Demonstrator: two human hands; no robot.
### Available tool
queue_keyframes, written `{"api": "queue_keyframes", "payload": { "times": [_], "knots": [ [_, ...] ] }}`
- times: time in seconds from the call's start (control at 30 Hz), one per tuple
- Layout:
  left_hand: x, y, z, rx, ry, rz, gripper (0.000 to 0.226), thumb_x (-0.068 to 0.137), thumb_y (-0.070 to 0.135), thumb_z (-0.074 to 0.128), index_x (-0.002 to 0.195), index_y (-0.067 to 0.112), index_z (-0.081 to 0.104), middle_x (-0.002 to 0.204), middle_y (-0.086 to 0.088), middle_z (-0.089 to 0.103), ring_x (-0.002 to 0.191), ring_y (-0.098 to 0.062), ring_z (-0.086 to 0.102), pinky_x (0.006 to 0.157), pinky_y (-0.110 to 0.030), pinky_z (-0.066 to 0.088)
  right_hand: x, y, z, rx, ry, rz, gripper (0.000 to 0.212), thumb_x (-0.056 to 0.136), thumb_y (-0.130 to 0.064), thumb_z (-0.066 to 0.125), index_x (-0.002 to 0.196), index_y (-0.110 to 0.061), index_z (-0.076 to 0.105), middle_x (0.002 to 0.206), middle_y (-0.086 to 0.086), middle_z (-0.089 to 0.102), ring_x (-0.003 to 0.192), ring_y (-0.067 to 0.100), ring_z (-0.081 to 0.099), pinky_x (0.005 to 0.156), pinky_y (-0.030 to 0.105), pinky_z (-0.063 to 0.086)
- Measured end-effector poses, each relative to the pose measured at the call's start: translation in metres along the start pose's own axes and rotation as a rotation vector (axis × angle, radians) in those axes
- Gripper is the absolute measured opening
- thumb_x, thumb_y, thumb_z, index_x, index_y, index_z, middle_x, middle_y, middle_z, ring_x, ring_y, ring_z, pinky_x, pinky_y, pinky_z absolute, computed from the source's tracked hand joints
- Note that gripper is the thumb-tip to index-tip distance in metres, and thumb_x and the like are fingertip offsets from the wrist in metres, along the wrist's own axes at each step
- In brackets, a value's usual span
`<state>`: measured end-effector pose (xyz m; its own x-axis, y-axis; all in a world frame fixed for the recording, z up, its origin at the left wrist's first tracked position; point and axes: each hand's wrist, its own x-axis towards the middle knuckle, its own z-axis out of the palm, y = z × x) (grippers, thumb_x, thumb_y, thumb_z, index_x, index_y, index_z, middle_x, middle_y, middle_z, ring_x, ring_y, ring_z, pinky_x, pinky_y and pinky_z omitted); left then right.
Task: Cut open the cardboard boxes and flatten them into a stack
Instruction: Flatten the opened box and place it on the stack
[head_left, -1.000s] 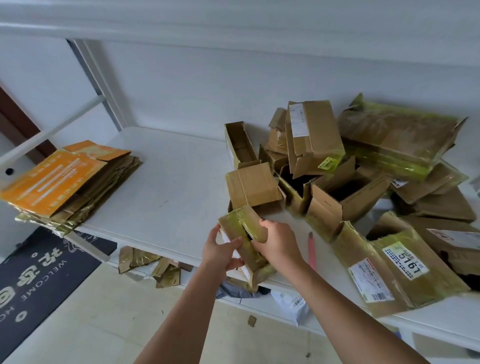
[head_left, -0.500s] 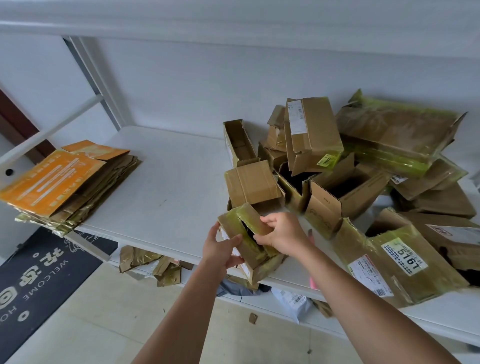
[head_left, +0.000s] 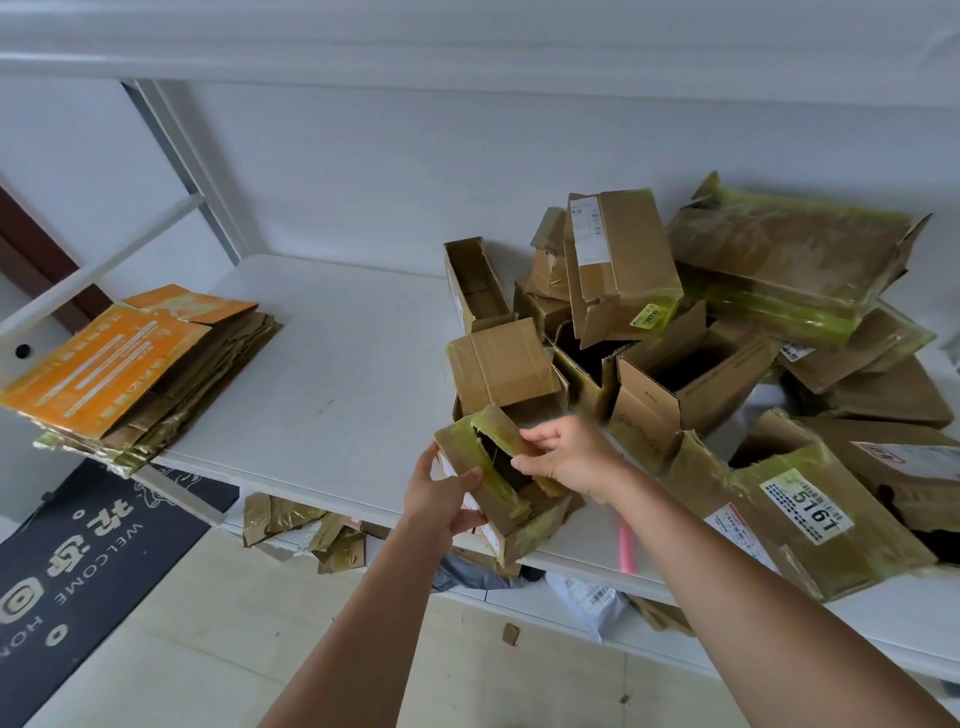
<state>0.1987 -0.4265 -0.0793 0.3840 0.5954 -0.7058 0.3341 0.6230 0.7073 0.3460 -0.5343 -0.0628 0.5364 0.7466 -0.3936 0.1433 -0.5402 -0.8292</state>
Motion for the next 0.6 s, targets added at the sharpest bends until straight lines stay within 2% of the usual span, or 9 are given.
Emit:
{"api": "queue_keyframes", "payload": {
  "times": [0.1,0.2,0.27,0.33,0.4,0.43,0.47,0.53,0.6],
  "knots": [
    [-0.002,0.001,0.0,-0.005,-0.005,-0.002,0.079,0.086,0.005,0.073,0.147,0.038,0.037,0.122,-0.013,0.061,0.074,-0.035,0.075,0.07,-0.049,0.062,0.002,-0.002,-0.003,0.013,-0.025,0.013,0.062,0.079,-0.016,0.082,0.135,-0.01,0.058,0.133,0.004,0.063,0.12,0.016,0.06,0.099,0.027,0.047],
    [-0.002,0.001,-0.001,-0.012,-0.006,-0.002,0.077,0.086,0.005,0.073,0.146,0.038,0.038,0.112,-0.009,0.062,0.074,-0.034,0.075,0.072,-0.051,0.061,0.006,0.001,-0.007,0.1,-0.045,0.041,0.044,0.083,-0.013,0.077,0.125,-0.011,0.065,0.114,-0.001,0.07,0.112,0.016,0.063,0.1,0.031,0.049],
    [0.0,0.0,-0.002,-0.014,-0.013,0.001,0.076,0.087,0.005,0.073,0.146,0.038,0.038,0.109,-0.01,0.062,0.075,-0.036,0.074,0.075,-0.053,0.06,0.005,0.005,-0.013,0.192,-0.049,0.055,0.032,0.086,-0.014,0.074,0.117,-0.012,0.068,0.102,-0.006,0.069,0.106,0.012,0.061,0.086,0.023,0.049],
    [0.003,0.0,-0.002,-0.015,-0.021,0.006,0.077,0.086,0.005,0.073,0.146,0.037,0.038,0.111,-0.012,0.064,0.077,-0.037,0.074,0.077,-0.057,0.059,0.002,0.007,-0.018,0.291,-0.038,0.092,0.023,0.087,-0.015,0.072,0.11,-0.017,0.069,0.102,-0.006,0.067,0.101,0.009,0.057,0.076,0.021,0.043],
    [0.004,-0.001,-0.002,-0.013,-0.021,0.008,0.077,0.086,0.005,0.074,0.146,0.037,0.038,0.111,-0.013,0.064,0.078,-0.038,0.074,0.079,-0.057,0.058,0.0,0.012,-0.022,0.423,-0.015,0.14,0.02,0.087,-0.013,0.071,0.106,-0.02,0.07,0.105,-0.001,0.069,0.098,0.013,0.058,0.073,0.026,0.045],
    [0.005,-0.001,-0.002,-0.014,-0.021,0.009,0.077,0.086,0.005,0.074,0.146,0.037,0.038,0.111,-0.013,0.065,0.077,-0.038,0.074,0.079,-0.057,0.058,0.0,0.015,-0.024,0.474,0.01,0.144,0.025,0.087,-0.012,0.071,0.111,-0.018,0.07,0.106,0.002,0.07,0.098,0.015,0.061,0.073,0.028,0.049],
    [0.005,-0.001,-0.002,-0.014,-0.021,0.01,0.077,0.086,0.005,0.074,0.146,0.038,0.039,0.111,-0.014,0.065,0.076,-0.037,0.074,0.079,-0.056,0.059,-0.001,0.02,-0.026,0.476,0.051,0.128,0.032,0.086,-0.012,0.072,0.117,-0.018,0.069,0.109,0.002,0.071,0.099,0.016,0.063,0.076,0.029,0.052],
    [0.005,-0.001,-0.002,-0.007,-0.014,0.014,0.076,0.086,0.006,0.074,0.146,0.038,0.039,0.11,-0.015,0.067,0.071,-0.037,0.072,0.079,-0.054,0.059,-0.003,0.031,-0.025,0.309,0.171,0.074,0.042,0.084,-0.012,0.075,0.123,-0.022,0.065,0.116,-0.001,0.069,0.103,0.013,0.064,0.085,0.028,0.052],
    [0.005,-0.001,-0.001,-0.004,-0.012,0.01,0.076,0.086,0.006,0.074,0.146,0.038,0.039,0.111,-0.015,0.067,0.076,-0.041,0.072,0.08,-0.055,0.059,-0.008,0.038,-0.017,0.106,0.263,0.019,0.04,0.084,-0.012,0.075,0.121,-0.023,0.066,0.119,-0.003,0.064,0.104,0.009,0.06,0.089,0.024,0.051]
  ]
}}
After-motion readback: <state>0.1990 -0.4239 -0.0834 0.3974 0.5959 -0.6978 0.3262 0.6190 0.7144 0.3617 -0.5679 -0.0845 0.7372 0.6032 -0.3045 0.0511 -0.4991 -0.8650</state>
